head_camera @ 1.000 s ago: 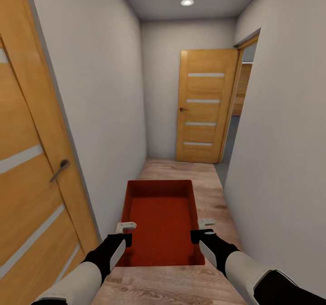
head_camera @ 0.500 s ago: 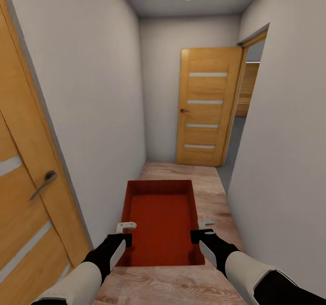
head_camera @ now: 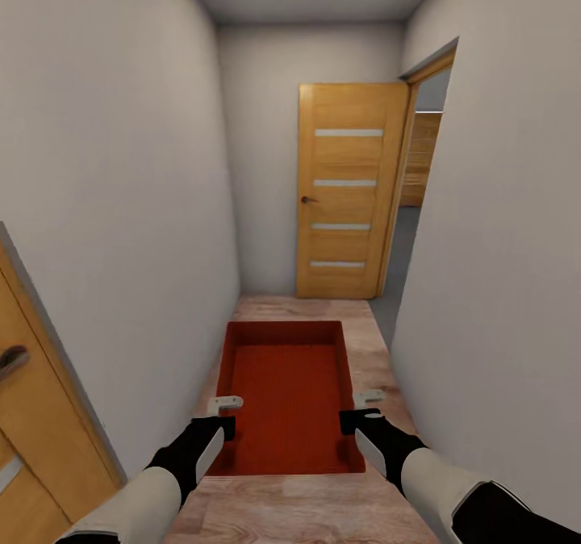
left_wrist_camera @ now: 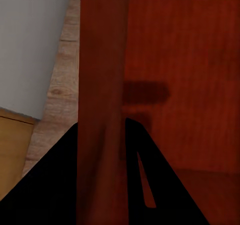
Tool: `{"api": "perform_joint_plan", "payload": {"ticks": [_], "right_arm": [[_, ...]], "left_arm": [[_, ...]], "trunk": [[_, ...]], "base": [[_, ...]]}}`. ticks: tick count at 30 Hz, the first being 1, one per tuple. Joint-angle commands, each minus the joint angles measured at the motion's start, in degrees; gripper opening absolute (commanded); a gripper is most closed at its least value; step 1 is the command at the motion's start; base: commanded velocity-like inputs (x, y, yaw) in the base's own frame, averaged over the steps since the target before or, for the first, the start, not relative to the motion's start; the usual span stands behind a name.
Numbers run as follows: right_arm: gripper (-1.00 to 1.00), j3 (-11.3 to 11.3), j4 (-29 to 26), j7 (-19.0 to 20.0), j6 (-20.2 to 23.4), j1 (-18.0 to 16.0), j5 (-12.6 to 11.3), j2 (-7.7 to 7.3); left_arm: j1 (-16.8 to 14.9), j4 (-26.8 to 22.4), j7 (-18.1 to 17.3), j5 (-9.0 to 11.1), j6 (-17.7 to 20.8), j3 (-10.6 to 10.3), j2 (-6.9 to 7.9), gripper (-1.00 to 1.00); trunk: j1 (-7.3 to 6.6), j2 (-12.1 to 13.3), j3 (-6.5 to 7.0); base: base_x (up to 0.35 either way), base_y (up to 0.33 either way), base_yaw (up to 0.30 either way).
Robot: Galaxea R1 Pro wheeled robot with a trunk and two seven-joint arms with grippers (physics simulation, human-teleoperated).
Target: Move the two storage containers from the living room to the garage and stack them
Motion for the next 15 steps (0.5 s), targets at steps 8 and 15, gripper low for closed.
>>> {"api": "perform_joint_plan", "payload": {"ticks": [8, 15], "right_arm": [[-1.0, 0.12, -0.3, -0.35, -1.53, -0.08, 0.39, -0.42], [-1.0, 0.12, -0.3, -0.35, -1.53, -0.09, 0.39, -0.41]], "left_arm": [[0.01, 0.08, 0.37, 1.04, 0.29, -0.27, 1.7, -1.0], [0.01, 0.08, 0.35, 1.05, 0.29, -0.27, 1.7, -1.0]], "trunk": [[0.06, -0.12, -0.12], [0.06, -0.12, -0.12]], "base": [[0.321, 0.0, -0.01], [0.321, 0.0, 0.0]]}}
